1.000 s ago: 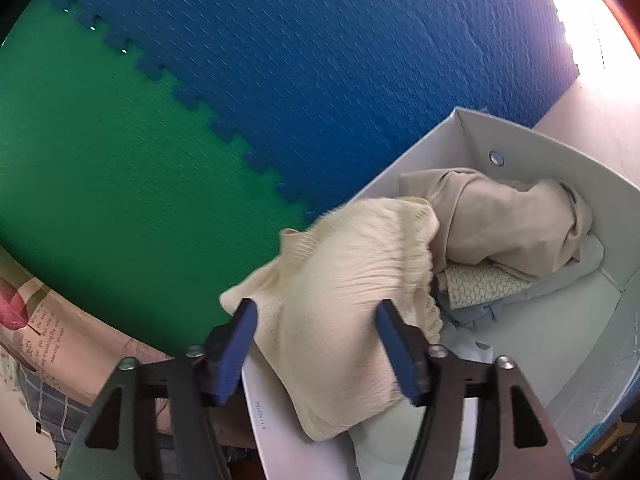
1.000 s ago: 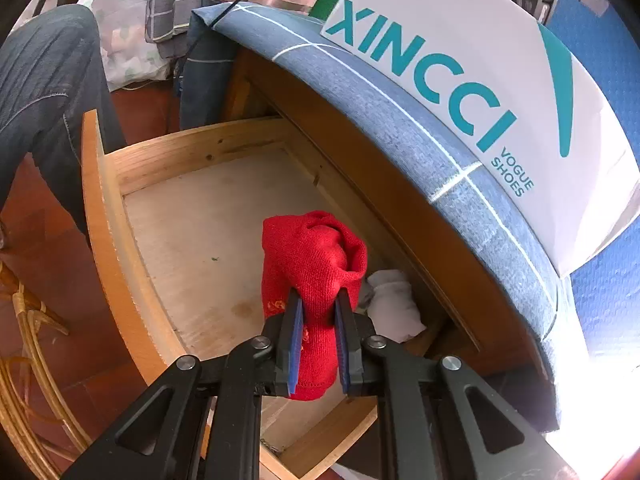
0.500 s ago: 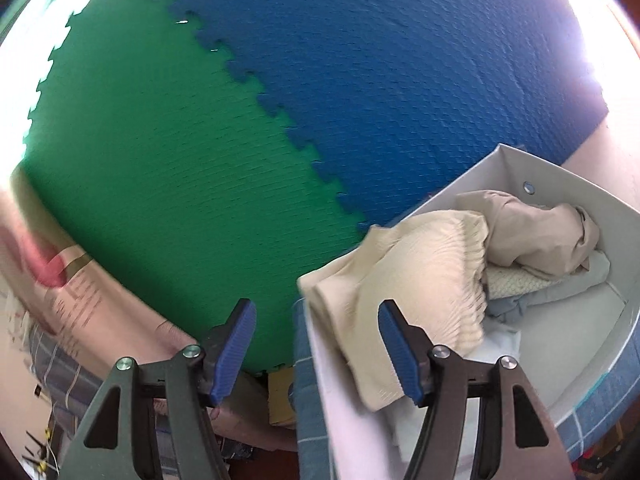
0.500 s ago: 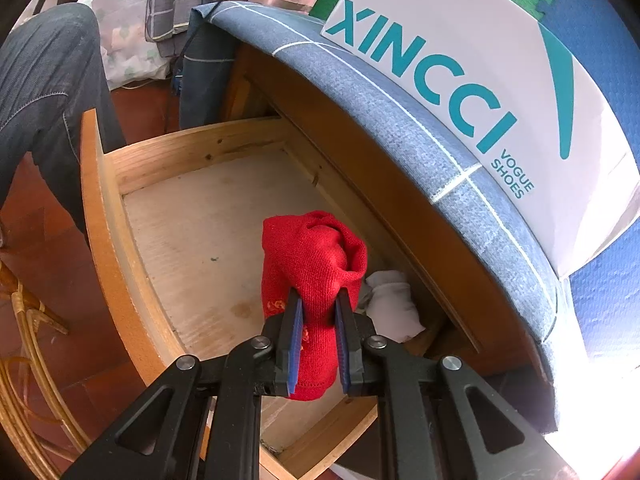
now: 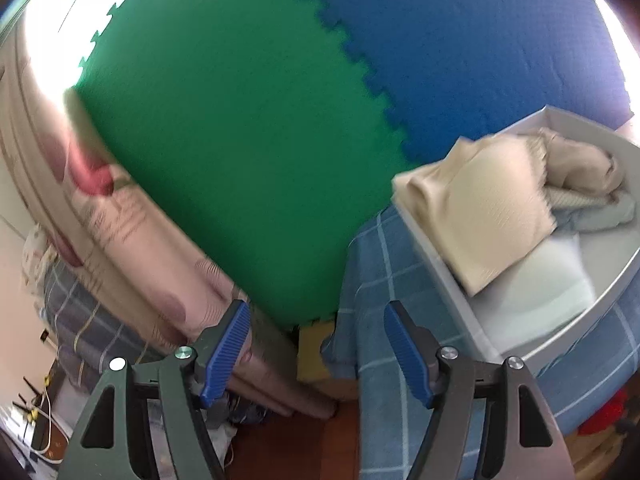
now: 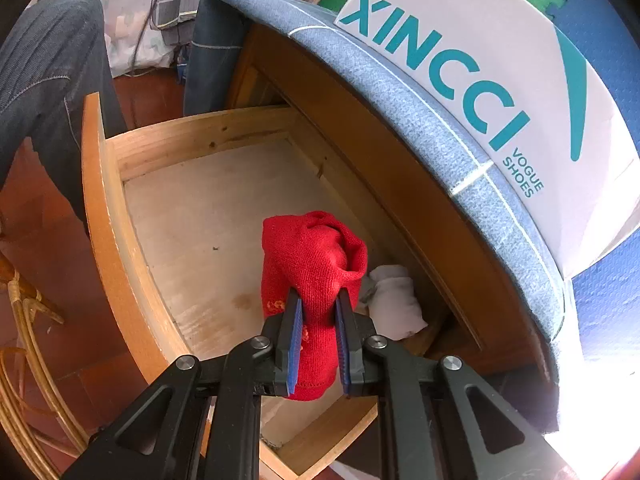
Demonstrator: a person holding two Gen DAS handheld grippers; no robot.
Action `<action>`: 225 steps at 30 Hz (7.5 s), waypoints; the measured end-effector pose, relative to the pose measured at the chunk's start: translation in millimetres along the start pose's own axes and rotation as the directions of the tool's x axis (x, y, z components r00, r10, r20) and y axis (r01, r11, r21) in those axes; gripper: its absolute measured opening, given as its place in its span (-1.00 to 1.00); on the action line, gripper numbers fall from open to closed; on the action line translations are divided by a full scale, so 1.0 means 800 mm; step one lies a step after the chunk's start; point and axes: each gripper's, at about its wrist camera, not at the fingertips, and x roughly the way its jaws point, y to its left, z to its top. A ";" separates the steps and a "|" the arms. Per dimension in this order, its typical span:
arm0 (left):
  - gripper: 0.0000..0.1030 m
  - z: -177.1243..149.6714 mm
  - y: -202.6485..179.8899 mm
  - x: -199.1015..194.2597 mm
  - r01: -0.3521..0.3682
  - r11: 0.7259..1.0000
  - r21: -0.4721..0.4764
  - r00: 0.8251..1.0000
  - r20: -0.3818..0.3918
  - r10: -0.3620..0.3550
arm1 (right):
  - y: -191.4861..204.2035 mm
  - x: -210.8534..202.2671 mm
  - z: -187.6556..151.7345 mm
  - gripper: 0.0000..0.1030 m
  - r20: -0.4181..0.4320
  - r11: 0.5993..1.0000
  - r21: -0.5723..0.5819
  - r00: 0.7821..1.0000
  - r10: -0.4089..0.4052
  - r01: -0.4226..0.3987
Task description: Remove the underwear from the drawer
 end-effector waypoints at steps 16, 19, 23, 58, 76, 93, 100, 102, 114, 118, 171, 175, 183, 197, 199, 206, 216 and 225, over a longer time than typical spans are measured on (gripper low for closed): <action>0.39 -0.109 -0.019 -0.015 0.138 0.982 -0.131 0.986 -0.074 -0.148 | -0.038 -0.067 0.005 -0.74 0.050 0.983 0.185 0.998 -0.030 0.021; 0.39 -0.138 -0.030 -0.019 0.155 0.977 -0.144 0.980 -0.102 -0.171 | -0.050 -0.093 0.009 -0.74 0.065 0.980 0.194 0.996 -0.059 0.045; 0.39 -0.180 -0.045 -0.019 0.173 0.969 -0.175 0.969 -0.149 -0.200 | -0.071 -0.121 0.018 -0.74 0.089 0.975 0.208 0.991 -0.101 0.081; 0.39 -0.251 -0.162 0.008 0.307 0.946 -0.104 0.909 -0.261 -0.324 | -0.222 -0.236 0.191 -0.79 0.251 0.916 0.226 0.889 -0.383 0.331; 0.39 -0.257 -0.164 0.014 0.370 0.900 -0.231 0.864 -0.272 -0.424 | -0.104 -0.088 0.015 0.23 -0.203 0.978 0.163 0.966 0.164 -0.131; 0.39 -0.223 -0.116 -0.042 0.394 0.916 -0.076 0.913 -0.080 -0.399 | 0.014 0.097 -0.037 -0.20 -0.209 0.733 -0.677 0.972 -0.106 -0.065; 0.39 -0.211 -0.059 -0.044 0.464 0.876 -0.128 0.880 -0.043 -0.473 | 0.028 0.132 -0.056 0.16 -0.119 0.572 -0.820 0.977 -0.177 0.004; 0.39 -0.201 -0.027 -0.059 0.456 0.875 -0.160 0.887 -0.002 -0.463 | 0.030 0.136 -0.055 0.26 -0.090 0.554 -0.833 0.981 -0.174 0.022; 0.52 -0.125 0.139 -0.195 0.381 0.836 -0.394 0.889 0.405 -0.215 | 0.032 0.146 -0.040 -0.68 -0.229 0.618 -0.777 0.969 -0.096 -0.123; 0.57 -0.113 0.144 -0.215 0.319 0.849 -0.421 0.897 0.424 -0.127 | 0.029 0.114 -0.032 -0.72 -0.221 0.697 -0.710 0.972 -0.084 -0.101; 0.57 -0.257 -0.029 -0.054 0.289 0.849 -0.443 0.949 0.020 -0.313 | -0.229 -0.191 0.224 -0.72 0.078 0.936 -0.034 0.934 -0.347 0.351; 0.57 -0.256 -0.039 -0.055 0.304 0.854 -0.421 0.947 0.033 -0.321 | -0.253 -0.167 0.224 -0.72 0.050 0.950 0.058 0.949 -0.310 0.307; 0.57 -0.256 -0.055 -0.056 0.333 0.859 -0.388 0.938 0.043 -0.344 | -0.283 -0.123 0.216 -0.72 0.025 0.946 0.262 0.979 -0.203 0.190; 0.57 -0.258 -0.078 -0.052 0.353 0.873 -0.338 0.930 0.025 -0.366 | -0.292 -0.056 0.193 -0.71 0.045 0.842 0.539 0.999 -0.025 -0.003; 0.57 -0.258 -0.081 -0.052 0.356 0.874 -0.331 0.929 0.023 -0.369 | -0.293 -0.051 0.187 -0.70 0.063 0.808 0.588 0.998 0.002 -0.039; 0.57 -0.258 -0.087 -0.053 0.349 0.883 -0.314 0.931 0.012 -0.364 | -0.292 -0.026 0.159 -0.70 0.136 0.661 0.737 0.989 0.056 -0.138; 0.57 -0.257 -0.104 -0.050 0.352 0.898 -0.266 0.930 -0.007 -0.367 | -0.283 -0.015 0.160 -0.68 0.140 0.678 0.724 0.990 0.033 -0.125; 0.57 -0.256 -0.138 -0.056 0.405 0.899 -0.168 0.911 -0.014 -0.413 | -0.276 -0.012 0.161 -0.58 0.148 0.710 0.696 0.989 0.002 -0.106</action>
